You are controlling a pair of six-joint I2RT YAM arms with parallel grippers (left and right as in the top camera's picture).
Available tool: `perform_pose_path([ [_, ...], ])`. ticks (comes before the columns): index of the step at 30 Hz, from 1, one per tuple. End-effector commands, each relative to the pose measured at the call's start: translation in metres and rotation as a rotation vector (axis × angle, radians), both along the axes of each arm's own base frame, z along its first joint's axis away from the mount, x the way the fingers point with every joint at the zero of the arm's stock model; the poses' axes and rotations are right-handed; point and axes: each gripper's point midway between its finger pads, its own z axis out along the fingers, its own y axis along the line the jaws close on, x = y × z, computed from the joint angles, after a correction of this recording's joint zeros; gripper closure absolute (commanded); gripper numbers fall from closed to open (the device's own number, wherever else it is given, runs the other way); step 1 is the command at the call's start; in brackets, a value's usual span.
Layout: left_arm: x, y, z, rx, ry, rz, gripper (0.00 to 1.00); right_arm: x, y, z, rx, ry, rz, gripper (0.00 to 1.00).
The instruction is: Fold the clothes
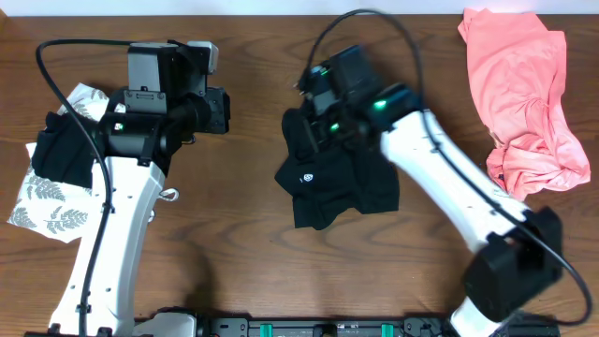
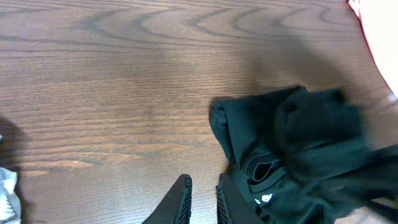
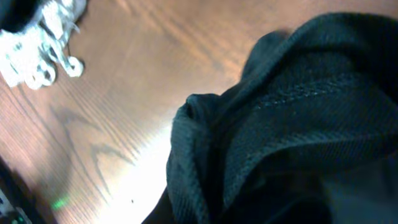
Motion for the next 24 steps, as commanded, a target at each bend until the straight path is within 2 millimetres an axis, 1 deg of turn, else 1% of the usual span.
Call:
perform_pose_path([
  [1, 0.000, 0.002, 0.011, -0.002, -0.024, 0.006, 0.84, -0.007, 0.011, -0.032, -0.068, 0.059, 0.002, 0.67],
  [2, -0.001, 0.002, 0.011, -0.001, -0.022, 0.006, 0.84, -0.008, 0.008, -0.037, -0.097, 0.061, -0.003, 0.53],
  [3, -0.001, 0.002, 0.010, -0.001, -0.019, 0.006, 0.84, -0.007, 0.005, -0.039, -0.120, 0.055, -0.012, 0.48],
  [4, -0.001, 0.002, 0.010, 0.000, -0.018, 0.006, 0.83, -0.006, 0.001, -0.040, -0.141, 0.047, -0.021, 0.46],
  [6, -0.001, 0.002, 0.010, 0.002, -0.019, 0.003, 0.83, -0.006, -0.001, -0.034, -0.143, 0.025, 0.003, 0.43],
  [8, -0.001, 0.002, 0.010, 0.001, -0.019, 0.003, 0.83, -0.005, -0.009, -0.021, -0.144, -0.005, 0.011, 0.37],
  [9, -0.001, 0.002, 0.010, 0.001, -0.018, 0.003, 0.83, -0.004, -0.012, -0.017, -0.149, -0.013, 0.002, 0.36],
  [12, -0.003, 0.001, 0.008, 0.002, -0.008, 0.001, 0.83, 0.002, -0.033, 0.000, -0.167, -0.048, -0.048, 0.32],
  [14, -0.005, 0.001, 0.005, 0.003, 0.007, 0.001, 0.83, 0.003, -0.047, 0.004, -0.175, -0.037, -0.075, 0.32],
  [16, -0.008, 0.001, 0.000, 0.005, 0.033, -0.001, 0.83, 0.001, -0.058, 0.000, -0.192, -0.002, -0.091, 0.32],
  [17, -0.011, 0.000, -0.004, 0.005, 0.052, -0.006, 0.77, -0.001, -0.060, -0.004, -0.198, 0.020, -0.091, 0.32],
  [18, -0.015, -0.002, -0.009, 0.007, 0.079, -0.012, 0.75, -0.005, -0.062, -0.009, -0.207, 0.045, -0.089, 0.32],
  [22, -0.036, -0.027, -0.030, -0.031, 0.194, -0.094, 0.75, -0.015, -0.064, -0.029, -0.243, 0.103, -0.064, 0.34],
  [24, -0.045, -0.041, -0.043, -0.054, 0.252, -0.122, 0.75, -0.020, -0.064, -0.044, -0.254, 0.124, -0.058, 0.35],
])
